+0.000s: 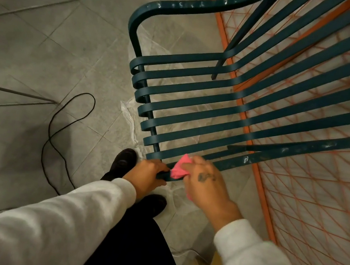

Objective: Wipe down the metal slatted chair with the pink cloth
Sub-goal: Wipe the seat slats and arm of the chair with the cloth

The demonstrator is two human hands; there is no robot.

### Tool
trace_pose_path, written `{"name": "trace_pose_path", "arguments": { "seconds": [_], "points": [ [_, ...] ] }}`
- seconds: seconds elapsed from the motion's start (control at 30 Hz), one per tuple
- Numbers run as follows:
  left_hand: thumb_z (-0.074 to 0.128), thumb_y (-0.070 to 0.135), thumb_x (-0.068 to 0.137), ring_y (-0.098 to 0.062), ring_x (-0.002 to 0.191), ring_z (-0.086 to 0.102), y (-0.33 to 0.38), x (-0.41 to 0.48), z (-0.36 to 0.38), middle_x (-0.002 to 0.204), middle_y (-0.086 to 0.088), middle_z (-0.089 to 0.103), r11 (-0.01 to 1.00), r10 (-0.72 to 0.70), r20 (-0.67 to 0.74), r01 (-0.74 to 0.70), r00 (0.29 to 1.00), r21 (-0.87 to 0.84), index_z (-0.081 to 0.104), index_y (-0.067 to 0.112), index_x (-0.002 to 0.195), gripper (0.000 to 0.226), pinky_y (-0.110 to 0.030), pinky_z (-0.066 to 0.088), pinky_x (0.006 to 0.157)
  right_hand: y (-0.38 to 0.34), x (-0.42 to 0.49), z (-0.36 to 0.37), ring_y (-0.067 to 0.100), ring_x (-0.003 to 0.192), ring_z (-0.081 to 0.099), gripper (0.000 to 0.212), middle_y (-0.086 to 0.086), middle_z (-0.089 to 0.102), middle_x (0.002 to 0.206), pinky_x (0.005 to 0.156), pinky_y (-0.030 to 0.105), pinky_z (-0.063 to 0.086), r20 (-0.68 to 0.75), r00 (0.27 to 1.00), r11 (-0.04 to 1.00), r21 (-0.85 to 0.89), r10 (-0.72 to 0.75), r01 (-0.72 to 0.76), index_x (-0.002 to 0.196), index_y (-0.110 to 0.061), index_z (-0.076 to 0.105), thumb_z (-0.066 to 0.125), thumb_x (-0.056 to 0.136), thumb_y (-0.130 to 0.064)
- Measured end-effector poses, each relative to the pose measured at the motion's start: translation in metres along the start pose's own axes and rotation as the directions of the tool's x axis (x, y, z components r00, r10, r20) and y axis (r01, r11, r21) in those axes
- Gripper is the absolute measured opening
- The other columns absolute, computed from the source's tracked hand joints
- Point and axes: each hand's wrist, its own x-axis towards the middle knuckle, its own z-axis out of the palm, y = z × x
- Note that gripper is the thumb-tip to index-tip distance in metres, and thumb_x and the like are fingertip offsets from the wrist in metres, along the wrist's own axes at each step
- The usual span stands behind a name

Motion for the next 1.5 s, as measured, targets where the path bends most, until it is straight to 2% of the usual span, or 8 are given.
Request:
{"name": "trace_pose_path", "arguments": {
  "seconds": [0.1, 0.23, 0.5, 0.73, 1.0, 1.23, 1.4, 1.5],
  "points": [
    [0.073, 0.018, 0.078, -0.020, 0.079, 0.062, -0.003, -0.001, 0.000, 0.087, -0.001, 0.066, 1.000, 0.012, -0.009, -0.012, 1.000, -0.010, 0.068, 0.018, 0.088, 0.011, -0.036, 0.052, 0.078, -0.011, -0.015, 0.027, 0.031, 0.111, 0.054, 0.043, 0.004, 0.053, 0.137, 0.089, 0.040, 0.053, -0.018, 0.988, 0.987, -0.045, -0.154, 0.153, 0.124, -0.022, 0.065, 0.069, 0.084, -0.008],
    [0.071, 0.023, 0.082, -0.018, 0.094, 0.063, 0.002, 0.000, -0.003, 0.104, 0.000, 0.067, 1.000, -0.003, 0.021, 0.002, 1.000, 0.026, 0.068, 0.022, 0.108, 0.026, -0.031, 0.051, 0.089, 0.018, -0.034, 0.041, 0.031, 0.088, 0.063, 0.061, 0.008, 0.064, 0.123, 0.064, 0.038, 0.059, -0.143, 0.963, 0.972, -0.090, -0.228, 0.217, 0.111, -0.019, 0.071, 0.090, 0.056, -0.005],
    [0.069, 0.025, 0.084, -0.020, 0.101, 0.065, 0.022, 0.005, -0.008, 0.110, -0.003, 0.069, 0.997, 0.069, 0.056, -0.070, 0.996, 0.014, 0.065, 0.020, 0.116, 0.033, -0.033, 0.051, 0.093, 0.014, -0.048, 0.069, 0.023, 0.088, 0.062, 0.046, 0.000, 0.066, 0.119, 0.083, 0.025, 0.049, -0.244, 0.952, 0.977, 0.057, -0.186, 0.205, 0.116, -0.022, 0.071, 0.079, 0.073, -0.010],
    [0.072, 0.023, 0.082, -0.018, 0.108, 0.061, 0.040, 0.018, -0.008, 0.121, -0.001, 0.065, 0.997, 0.057, 0.079, -0.061, 0.995, 0.047, 0.060, 0.021, 0.127, 0.046, -0.024, 0.044, 0.095, 0.055, -0.062, 0.038, 0.017, 0.096, 0.065, 0.041, -0.008, 0.056, 0.126, 0.076, 0.035, 0.061, -0.354, 0.885, 0.776, 0.631, 0.301, -0.012, 0.128, -0.035, 0.061, 0.063, 0.092, -0.014],
    [0.074, 0.024, 0.080, -0.015, 0.105, 0.063, 0.047, 0.022, -0.005, 0.120, 0.000, 0.066, 0.999, 0.020, 0.097, -0.023, 0.995, 0.034, 0.060, 0.023, 0.127, 0.049, -0.020, 0.045, 0.093, 0.052, -0.038, 0.044, 0.011, 0.106, 0.053, 0.045, 0.005, 0.050, 0.128, 0.094, 0.024, 0.051, -0.353, 0.821, 0.800, 0.569, 0.448, -0.192, 0.139, -0.018, 0.055, 0.062, 0.095, -0.019],
    [0.075, 0.021, 0.080, -0.014, 0.102, 0.064, 0.047, 0.022, -0.005, 0.113, 0.002, 0.069, 0.997, 0.075, 0.082, -0.075, 0.994, 0.006, 0.065, 0.022, 0.120, 0.041, -0.023, 0.048, 0.093, 0.043, -0.051, 0.061, 0.019, 0.102, 0.059, 0.040, 0.006, 0.057, 0.125, 0.092, 0.028, 0.054, -0.339, 0.930, 0.900, 0.435, 0.145, 0.018, 0.132, -0.022, 0.061, 0.063, 0.093, -0.013],
    [0.074, 0.024, 0.081, -0.015, 0.109, 0.061, 0.047, 0.022, -0.006, 0.122, 0.002, 0.065, 0.999, 0.018, 0.095, -0.020, 0.995, 0.026, 0.060, 0.024, 0.127, 0.048, -0.019, 0.040, 0.094, 0.094, -0.030, 0.032, 0.018, 0.106, 0.057, 0.039, 0.007, 0.054, 0.126, 0.092, 0.035, 0.057, -0.401, 0.825, 0.862, 0.470, 0.399, -0.188, 0.133, -0.020, 0.060, 0.061, 0.095, -0.011],
    [0.073, 0.020, 0.081, -0.012, 0.109, 0.059, 0.045, 0.020, -0.006, 0.121, 0.006, 0.062, 1.000, 0.018, 0.105, -0.020, 0.994, 0.023, 0.058, 0.024, 0.128, 0.050, -0.020, 0.039, 0.095, 0.070, -0.024, 0.041, 0.015, 0.105, 0.054, 0.040, 0.005, 0.050, 0.126, 0.092, 0.033, 0.055, -0.425, 0.814, 0.856, 0.492, 0.395, -0.159, 0.134, -0.023, 0.059, 0.057, 0.095, -0.013]
  ]
}}
